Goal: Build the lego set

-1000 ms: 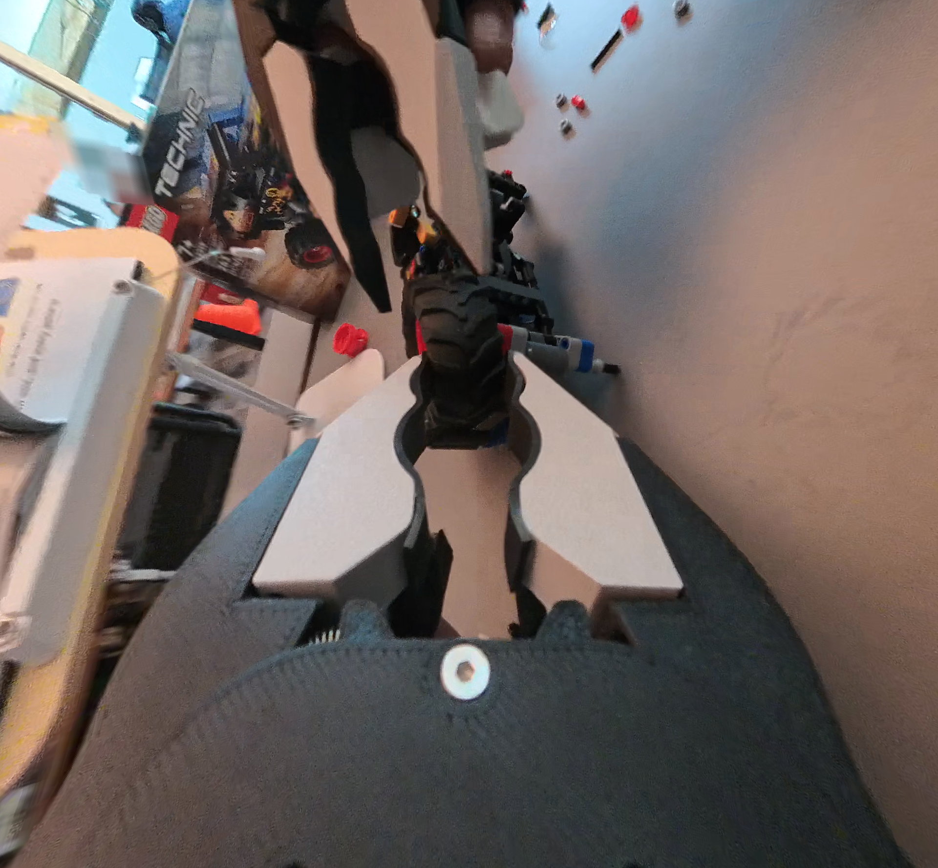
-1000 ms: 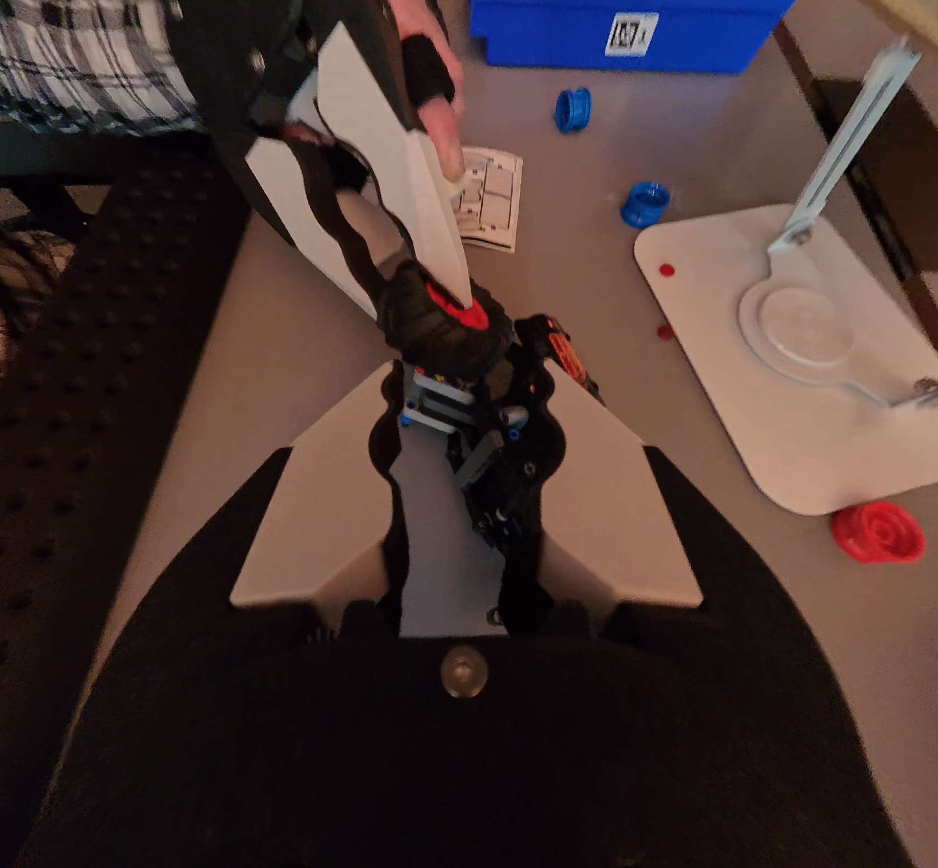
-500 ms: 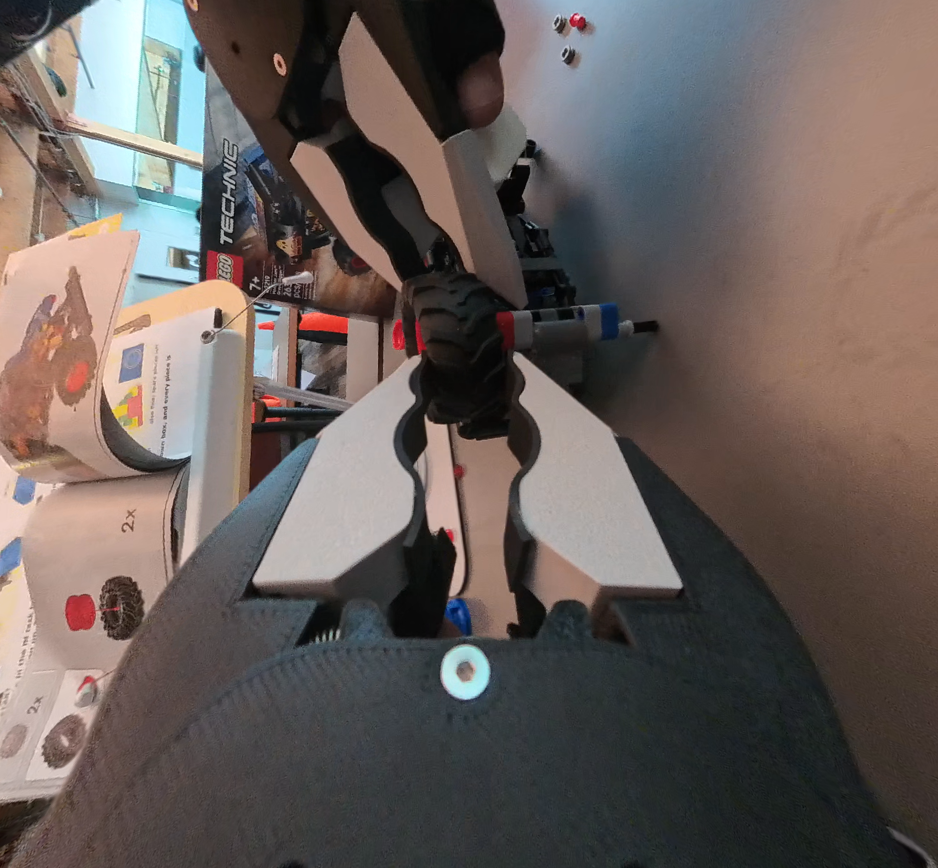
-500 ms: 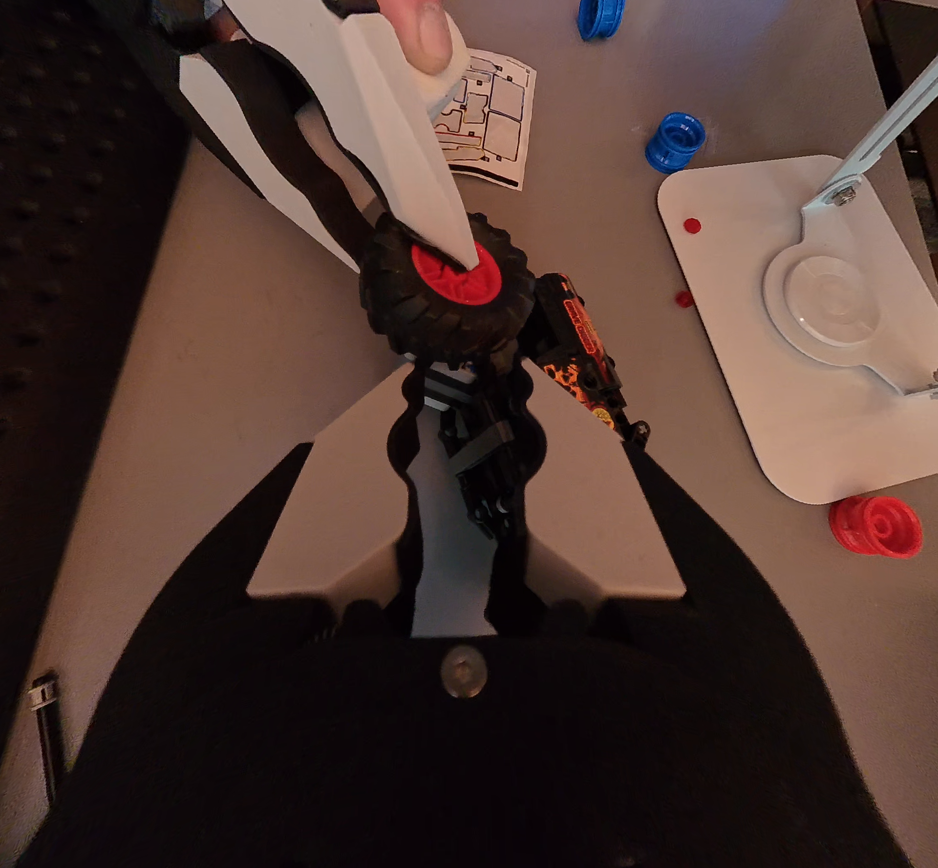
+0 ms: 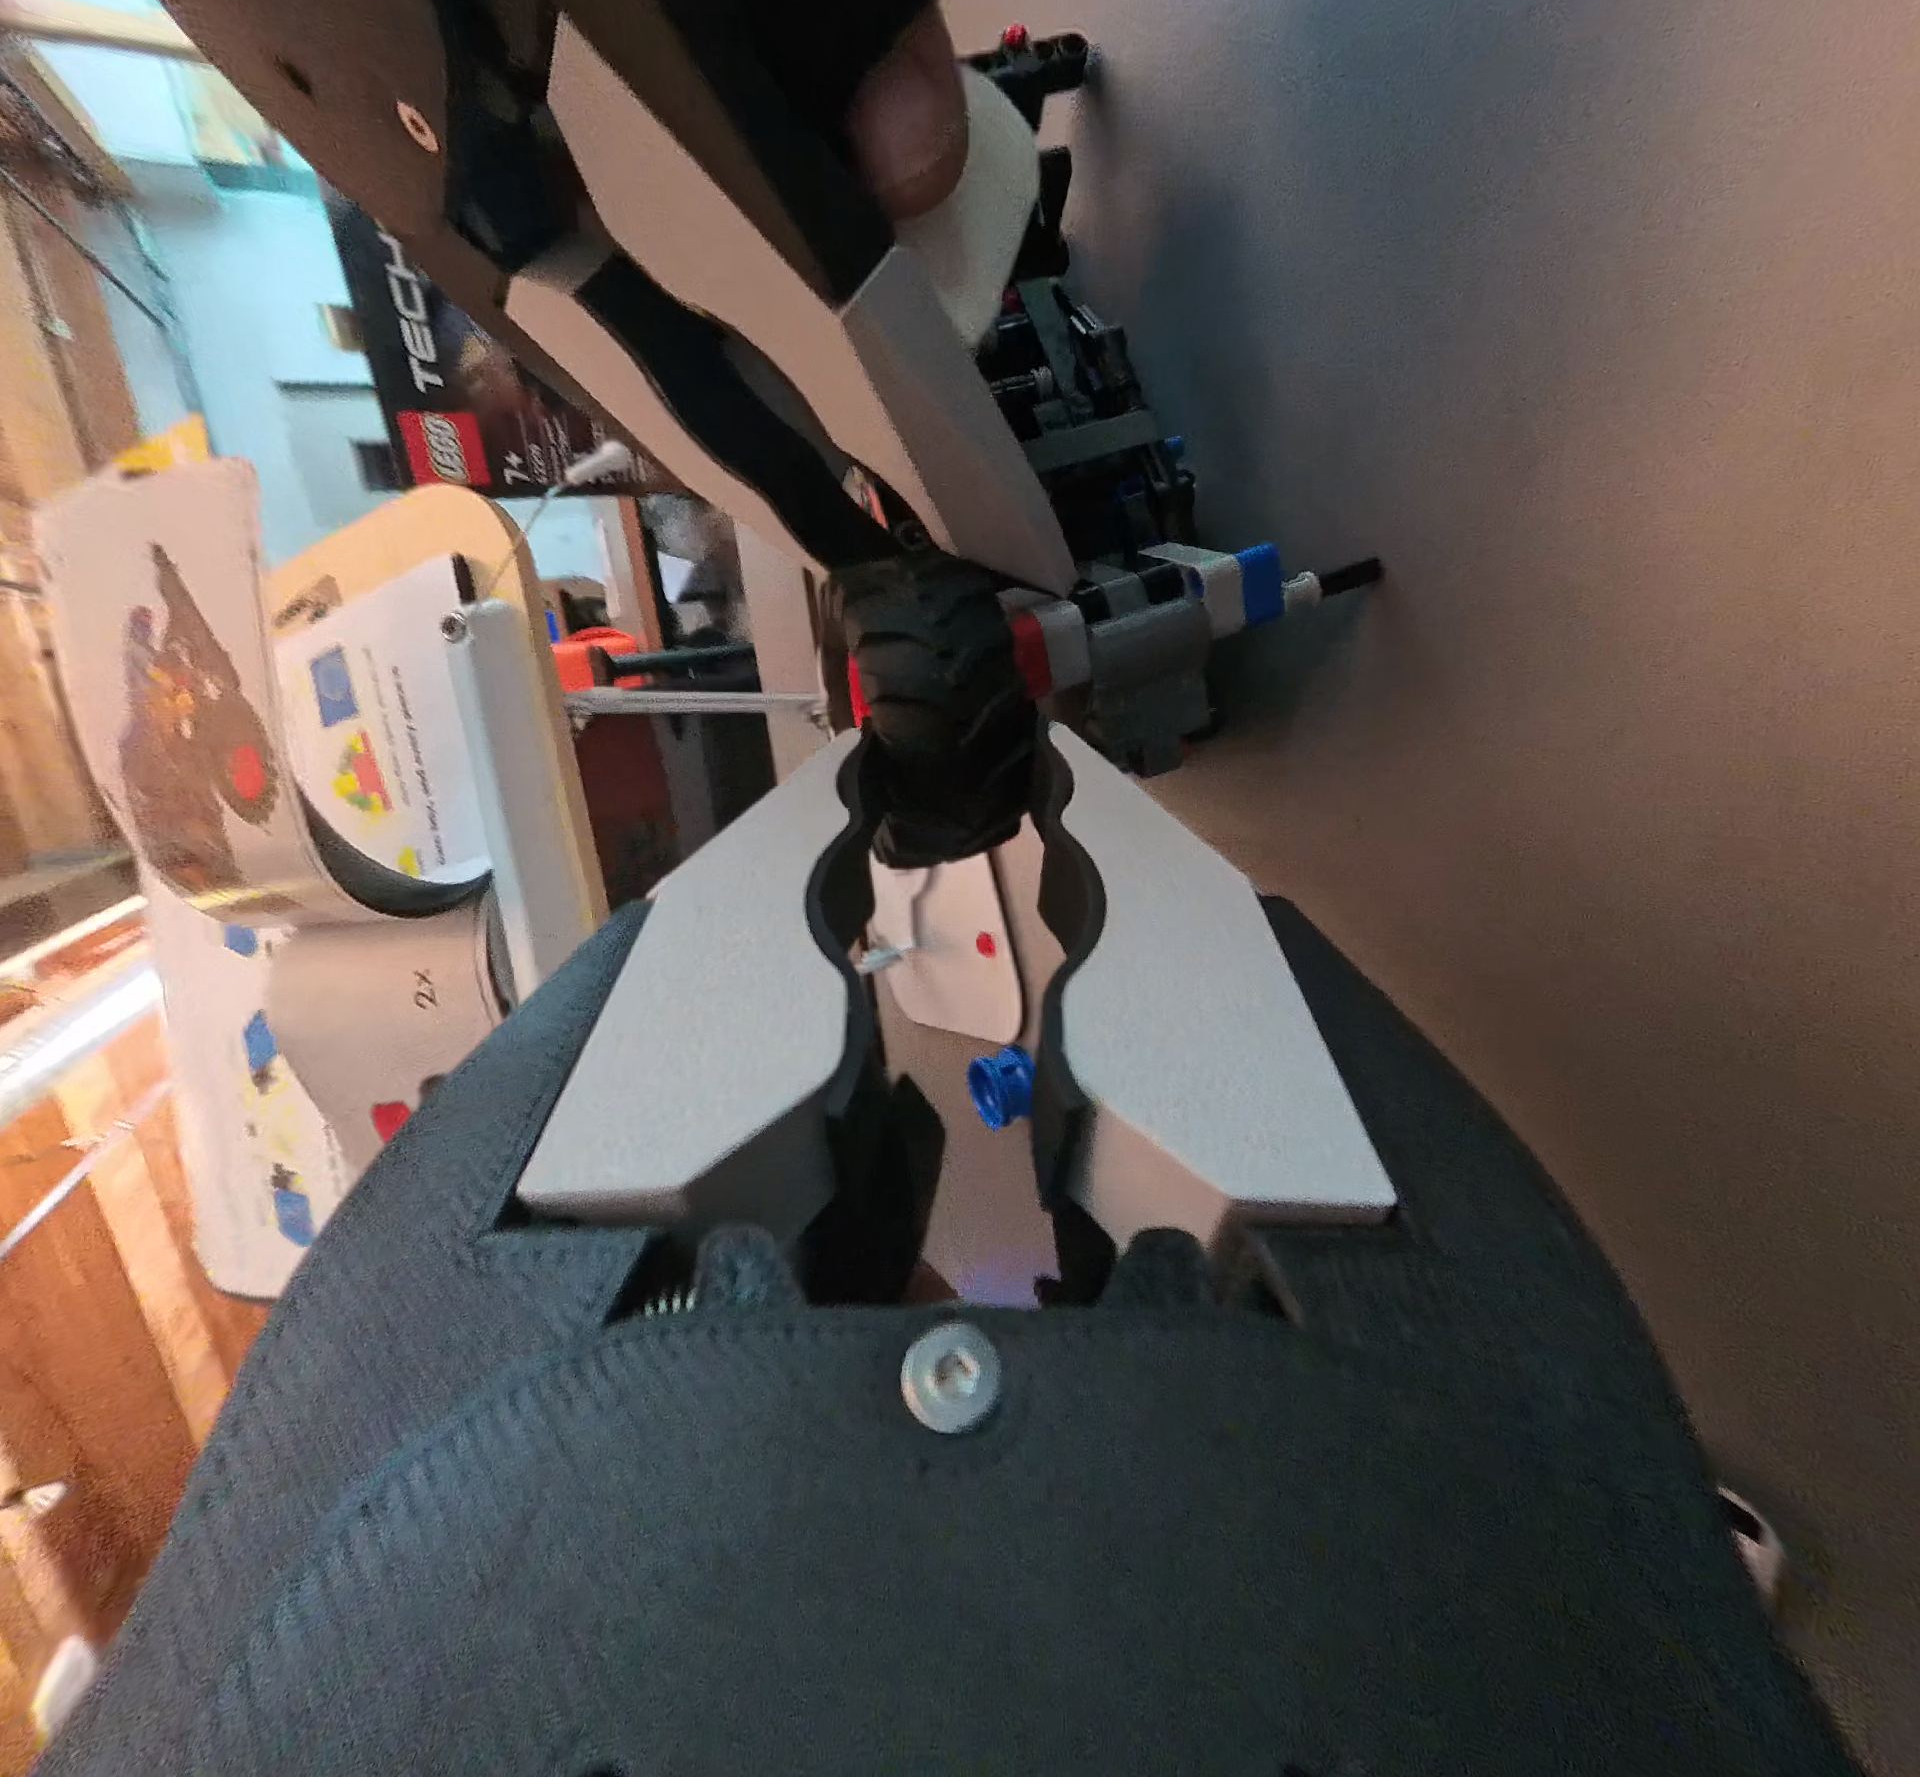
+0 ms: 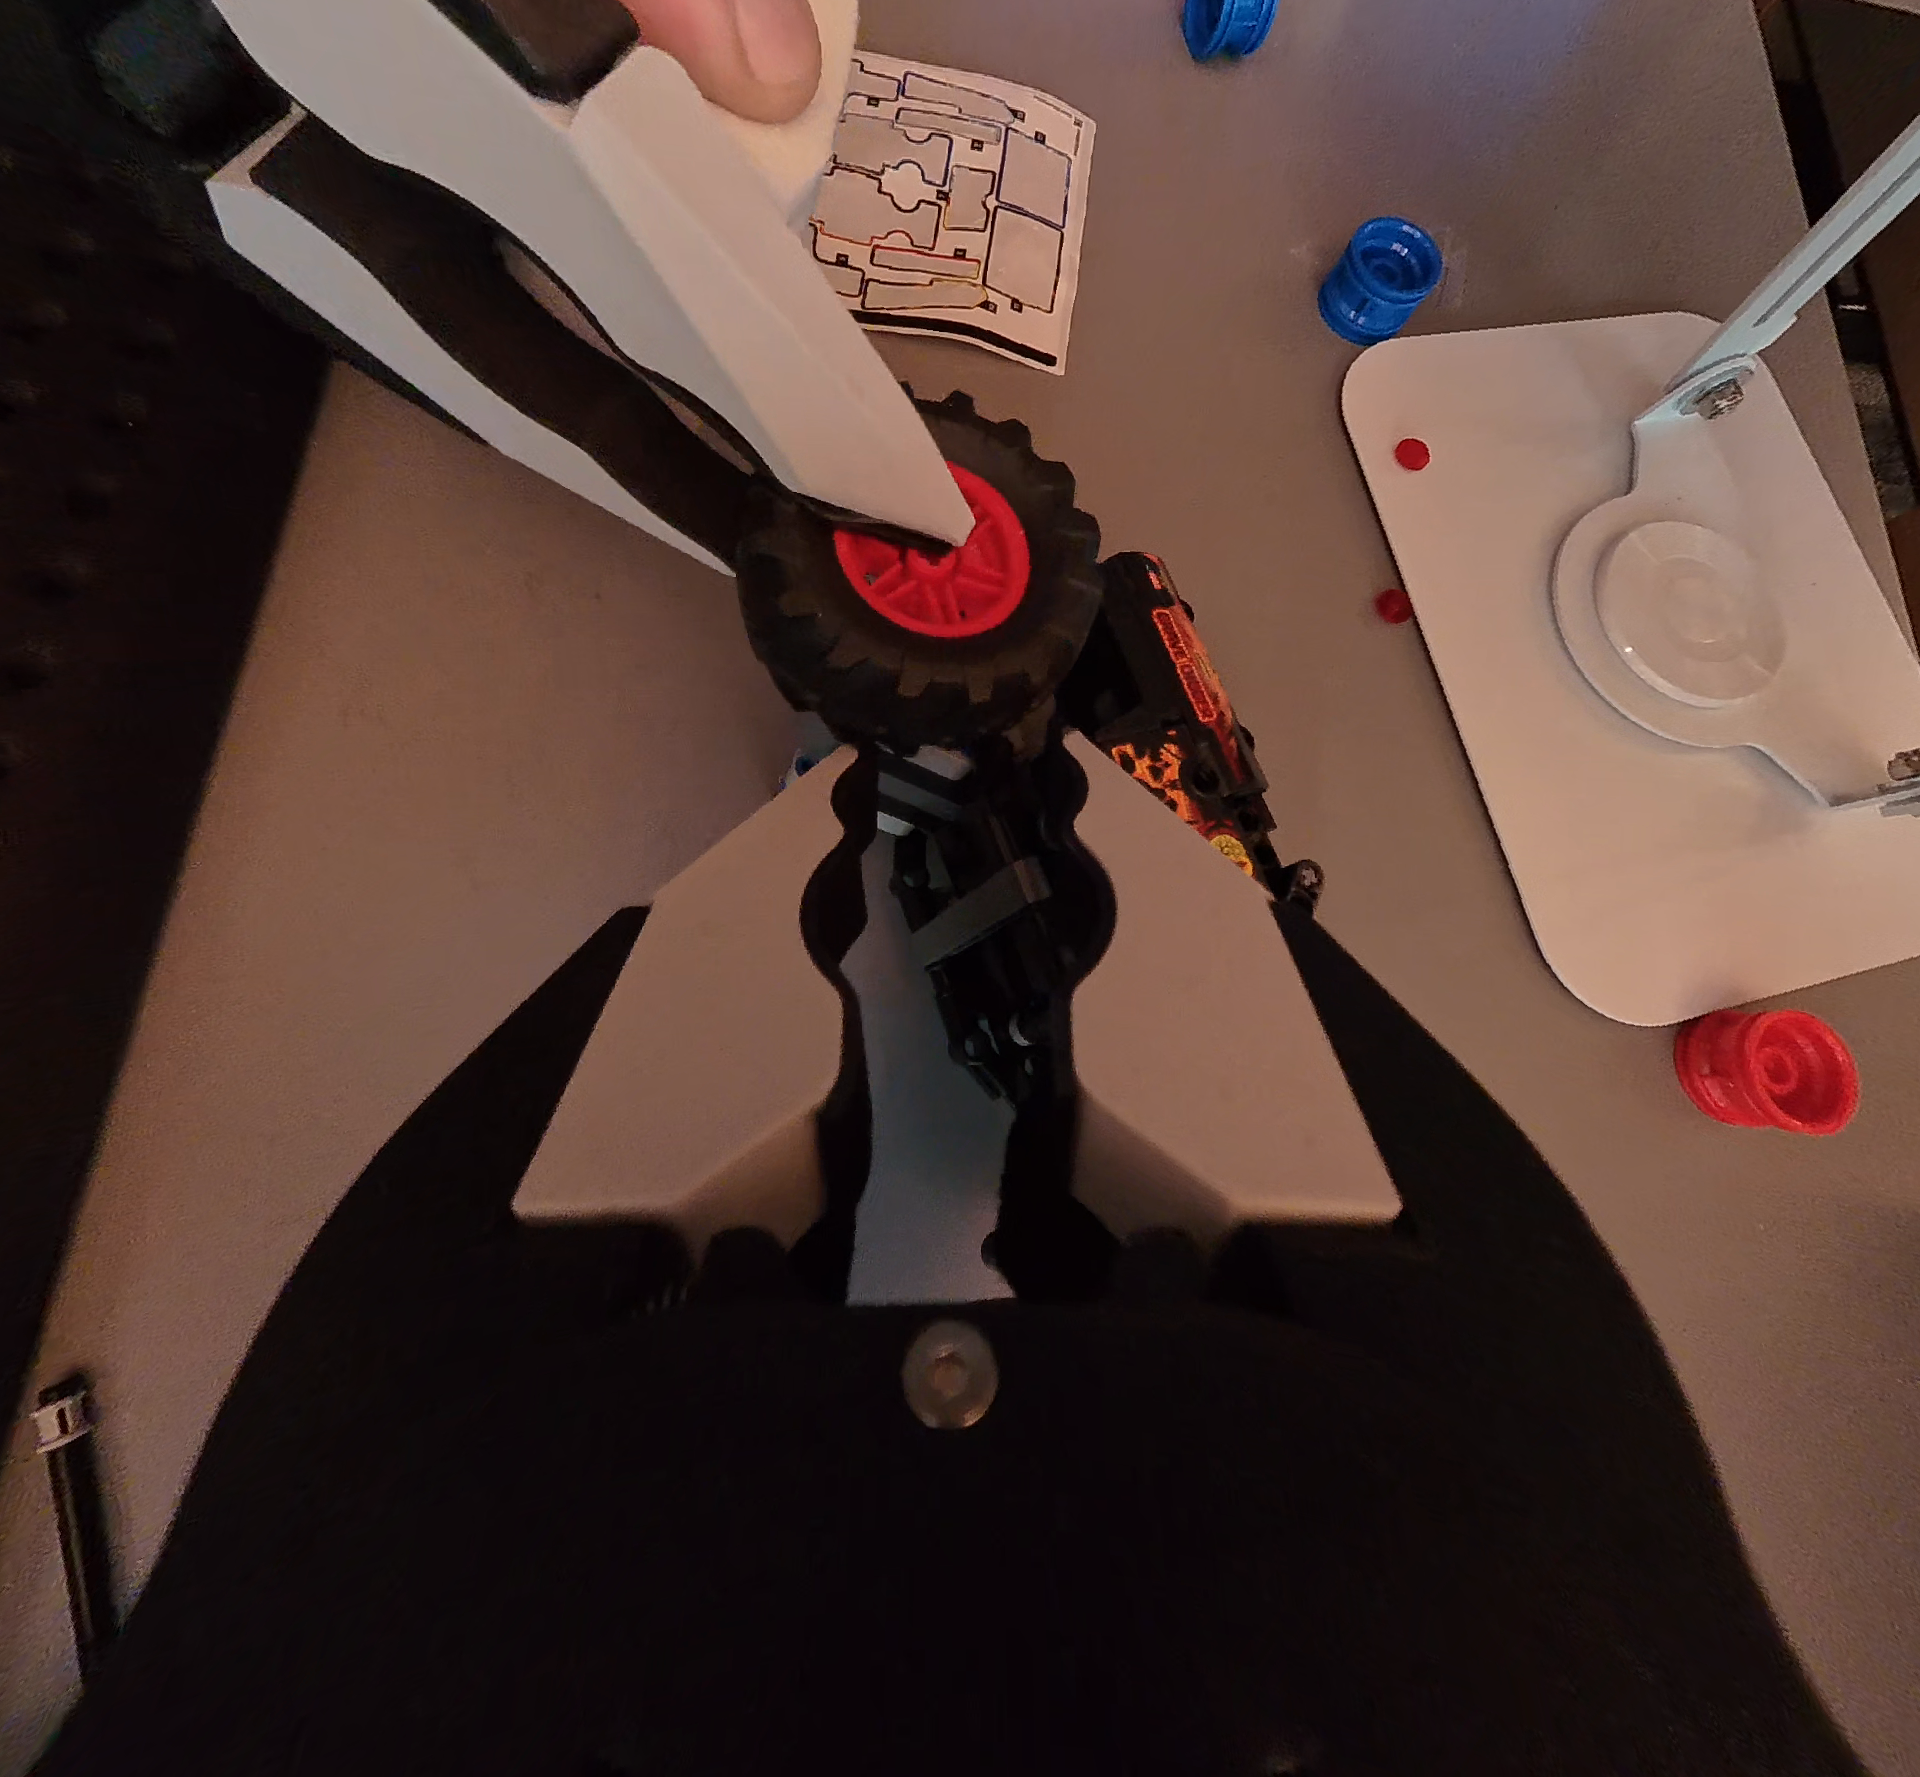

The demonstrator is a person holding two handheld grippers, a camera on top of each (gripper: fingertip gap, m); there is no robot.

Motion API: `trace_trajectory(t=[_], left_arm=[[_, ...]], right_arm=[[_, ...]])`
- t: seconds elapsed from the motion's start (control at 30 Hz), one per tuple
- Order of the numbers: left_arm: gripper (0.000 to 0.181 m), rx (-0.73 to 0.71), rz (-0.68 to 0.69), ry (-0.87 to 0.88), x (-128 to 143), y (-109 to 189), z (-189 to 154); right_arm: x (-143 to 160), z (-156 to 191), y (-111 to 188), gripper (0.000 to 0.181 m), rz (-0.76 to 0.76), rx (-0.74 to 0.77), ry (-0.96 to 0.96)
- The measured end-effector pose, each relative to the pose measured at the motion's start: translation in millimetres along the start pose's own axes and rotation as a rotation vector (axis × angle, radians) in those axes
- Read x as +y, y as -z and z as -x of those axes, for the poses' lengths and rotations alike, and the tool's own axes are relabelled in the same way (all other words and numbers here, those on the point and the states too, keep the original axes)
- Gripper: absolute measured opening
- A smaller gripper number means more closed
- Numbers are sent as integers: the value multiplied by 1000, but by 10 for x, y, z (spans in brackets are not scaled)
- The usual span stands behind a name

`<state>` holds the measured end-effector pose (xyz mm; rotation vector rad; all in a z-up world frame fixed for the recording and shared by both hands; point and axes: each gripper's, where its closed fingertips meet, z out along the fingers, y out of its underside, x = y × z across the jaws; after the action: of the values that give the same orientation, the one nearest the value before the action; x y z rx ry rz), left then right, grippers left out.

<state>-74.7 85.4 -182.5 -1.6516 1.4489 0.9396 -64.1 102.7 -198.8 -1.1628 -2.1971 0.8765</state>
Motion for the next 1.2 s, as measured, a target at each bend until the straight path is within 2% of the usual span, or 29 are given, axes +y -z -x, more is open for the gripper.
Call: trace_trajectory(t=[0.13, 0.33, 0.6, 0.8, 0.9, 1.2], left_arm=[[27, 27, 61, 92, 13, -7, -1], [27, 7, 156, 127, 26, 3, 0], [27, 41, 110, 63, 8, -18, -5], [27, 168, -34, 337, -81, 40, -19], [27, 196, -129, 541, -99, 34, 1], [27, 305, -233, 755, -99, 61, -29]], right_arm=[[-7, 11, 8, 29, -2, -1, -1], [-5, 3, 6, 26, -12, -5, 1], [15, 17, 24, 27, 0, -5, 15], [-11, 62, 32, 30, -11, -32, 18], [-18, 53, 22, 30, -11, -30, 20], [6, 34, 26, 30, -34, -47, 9]])
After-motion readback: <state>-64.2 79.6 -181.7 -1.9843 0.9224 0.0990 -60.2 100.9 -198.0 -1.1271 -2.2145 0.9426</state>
